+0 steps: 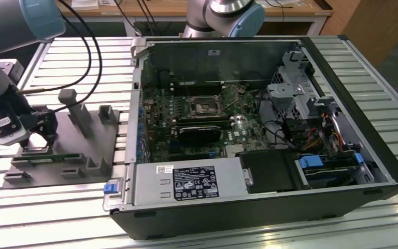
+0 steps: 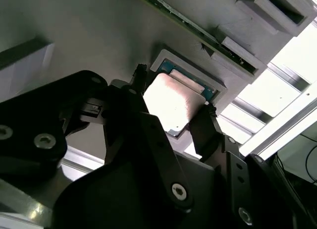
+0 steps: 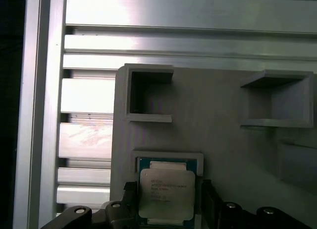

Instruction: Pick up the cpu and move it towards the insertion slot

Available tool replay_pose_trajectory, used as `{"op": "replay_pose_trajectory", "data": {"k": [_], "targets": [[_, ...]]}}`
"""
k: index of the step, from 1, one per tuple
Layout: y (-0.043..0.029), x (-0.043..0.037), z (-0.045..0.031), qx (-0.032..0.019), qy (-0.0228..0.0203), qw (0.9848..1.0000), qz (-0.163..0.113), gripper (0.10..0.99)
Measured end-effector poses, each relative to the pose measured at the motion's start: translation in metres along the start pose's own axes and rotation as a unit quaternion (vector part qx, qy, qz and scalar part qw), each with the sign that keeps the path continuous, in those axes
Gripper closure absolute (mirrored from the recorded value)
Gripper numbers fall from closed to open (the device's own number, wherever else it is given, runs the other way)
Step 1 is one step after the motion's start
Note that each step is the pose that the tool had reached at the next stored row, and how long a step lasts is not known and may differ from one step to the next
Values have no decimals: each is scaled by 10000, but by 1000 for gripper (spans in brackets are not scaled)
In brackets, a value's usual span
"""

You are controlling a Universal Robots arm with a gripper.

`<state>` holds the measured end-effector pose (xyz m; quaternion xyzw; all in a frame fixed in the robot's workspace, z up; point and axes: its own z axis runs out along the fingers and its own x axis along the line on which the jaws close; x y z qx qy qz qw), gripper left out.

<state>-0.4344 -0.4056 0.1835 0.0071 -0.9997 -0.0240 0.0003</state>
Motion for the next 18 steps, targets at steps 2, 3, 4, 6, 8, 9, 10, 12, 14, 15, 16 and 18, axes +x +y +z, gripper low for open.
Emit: {"op": "replay_pose_trajectory", "data": {"k": [2, 3, 4, 6, 8, 9, 10, 12, 14, 15, 16, 18], "targets": [[0, 0, 4, 1, 1, 10000, 0, 459], [0, 0, 5, 1, 1, 10000, 0, 459], [-1, 0, 6, 1, 2, 10000, 0, 475], [-1, 0, 8, 1, 1, 10000, 0, 541], [-1, 0, 9, 0, 1, 10000, 0, 541], [0, 0, 9, 0, 1, 10000, 0, 541], [0, 0, 9, 0, 1, 10000, 0, 541], [0, 0, 9, -4, 0, 10000, 0, 541], [1, 0, -3, -12, -4, 10000, 0, 541], [1, -1, -21, -13, -2, 10000, 0, 541], [2, 0, -43, -15, 0, 10000, 1, 541], [4, 0, -86, -24, -1, 10000, 1, 541]]}}
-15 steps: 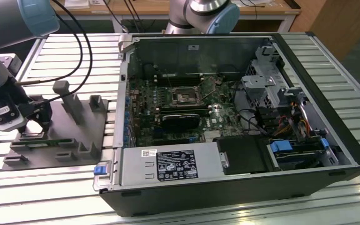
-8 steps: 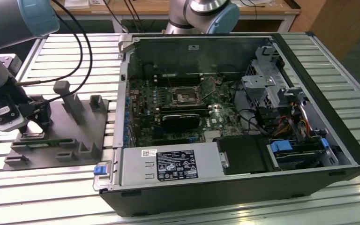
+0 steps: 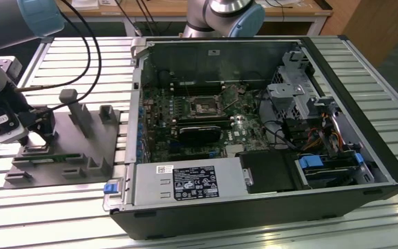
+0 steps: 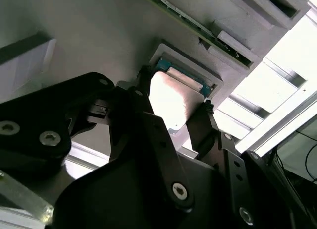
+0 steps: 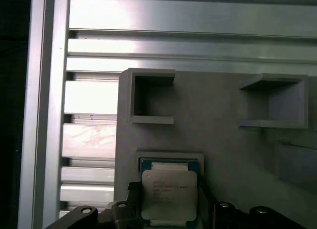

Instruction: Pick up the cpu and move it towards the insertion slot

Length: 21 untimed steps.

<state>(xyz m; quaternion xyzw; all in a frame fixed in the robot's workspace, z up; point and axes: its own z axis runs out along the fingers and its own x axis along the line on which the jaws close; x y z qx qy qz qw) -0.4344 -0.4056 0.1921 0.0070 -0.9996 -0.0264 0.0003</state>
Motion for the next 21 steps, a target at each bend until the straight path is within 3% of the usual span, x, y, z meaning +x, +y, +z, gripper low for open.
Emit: {"op": "replay_pose_trajectory", "data": {"k": [5, 10, 21], "targets": [[1, 0, -50, -39, -1, 10000, 0, 541], [2, 0, -56, -39, 0, 10000, 2, 541], [6, 2, -146, -40, -5, 10000, 1, 541]]}}
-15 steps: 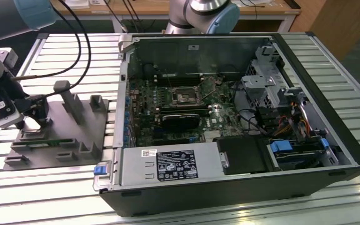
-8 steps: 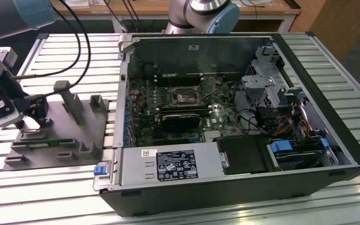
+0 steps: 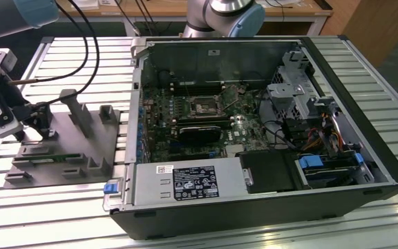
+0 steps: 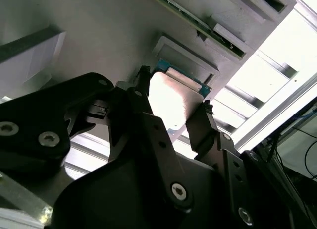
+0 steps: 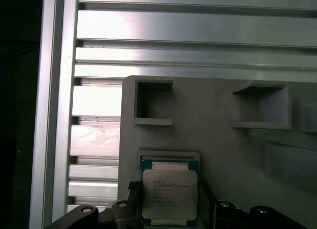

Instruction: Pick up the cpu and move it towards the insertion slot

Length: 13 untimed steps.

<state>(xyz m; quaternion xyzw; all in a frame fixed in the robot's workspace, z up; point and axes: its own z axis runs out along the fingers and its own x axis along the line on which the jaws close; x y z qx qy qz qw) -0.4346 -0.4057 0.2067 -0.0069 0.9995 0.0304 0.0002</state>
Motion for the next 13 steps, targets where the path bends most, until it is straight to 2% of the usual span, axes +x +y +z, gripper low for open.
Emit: {"op": "replay_pose_trajectory", "data": {"k": [3, 13], "targets": [[0, 1, -2, 1, 1, 10000, 0, 541], [5, 4, -86, 0, 1, 10000, 0, 541]]}}
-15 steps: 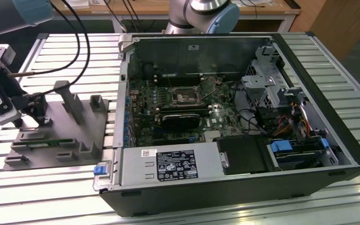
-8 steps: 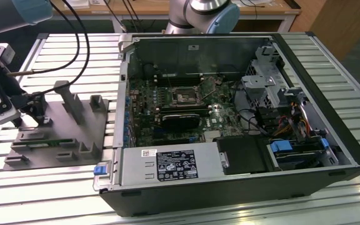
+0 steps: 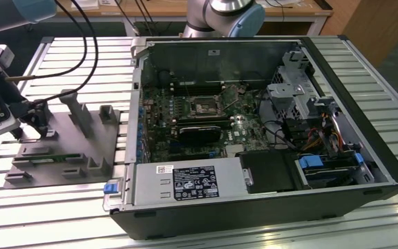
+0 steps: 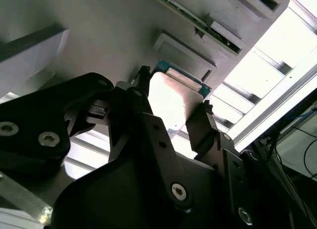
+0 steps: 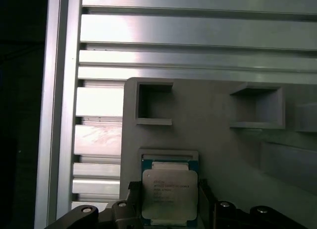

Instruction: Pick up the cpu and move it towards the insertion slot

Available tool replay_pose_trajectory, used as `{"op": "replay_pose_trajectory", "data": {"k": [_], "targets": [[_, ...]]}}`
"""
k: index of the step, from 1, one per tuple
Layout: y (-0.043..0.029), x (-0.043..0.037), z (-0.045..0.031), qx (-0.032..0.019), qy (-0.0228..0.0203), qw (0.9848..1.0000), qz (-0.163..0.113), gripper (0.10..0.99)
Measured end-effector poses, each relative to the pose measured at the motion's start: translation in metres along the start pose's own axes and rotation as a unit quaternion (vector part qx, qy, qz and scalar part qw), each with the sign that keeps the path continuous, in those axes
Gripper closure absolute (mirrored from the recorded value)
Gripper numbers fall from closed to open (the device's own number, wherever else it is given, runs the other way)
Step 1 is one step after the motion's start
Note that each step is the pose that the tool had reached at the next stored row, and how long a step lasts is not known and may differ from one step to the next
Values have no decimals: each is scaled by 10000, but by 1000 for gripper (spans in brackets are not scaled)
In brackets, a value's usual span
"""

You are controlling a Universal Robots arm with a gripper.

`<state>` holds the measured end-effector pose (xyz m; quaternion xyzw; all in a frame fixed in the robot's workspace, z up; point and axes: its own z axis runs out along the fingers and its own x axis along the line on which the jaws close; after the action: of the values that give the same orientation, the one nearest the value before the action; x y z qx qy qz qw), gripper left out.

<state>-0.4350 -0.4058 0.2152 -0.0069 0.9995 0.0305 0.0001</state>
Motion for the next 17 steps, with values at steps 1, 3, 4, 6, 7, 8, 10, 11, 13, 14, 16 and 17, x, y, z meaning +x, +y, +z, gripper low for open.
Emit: {"op": "replay_pose_trajectory", "data": {"k": [1, 3, 4, 6, 7, 8, 10, 11, 13, 14, 16, 17], "targets": [[0, 1, -4, 0, -1, 10000, 0, 541], [1, 2, -10, -1, -1, 10000, 0, 541], [1, 2, -16, -1, 0, 10000, 0, 541], [2, 3, -27, -1, 1, 10000, 0, 541], [2, 3, -33, -1, 0, 10000, 0, 541], [3, 3, -43, -1, 0, 10000, 0, 541], [4, 3, -61, -1, 0, 10000, 0, 541], [4, 3, -69, -1, 0, 10000, 0, 541], [5, 3, -80, -1, 0, 10000, 0, 541], [5, 3, -84, -2, -1, 10000, 0, 541], [6, 4, -99, -1, 0, 10000, 0, 541], [7, 4, -106, -1, 0, 10000, 0, 541]]}}
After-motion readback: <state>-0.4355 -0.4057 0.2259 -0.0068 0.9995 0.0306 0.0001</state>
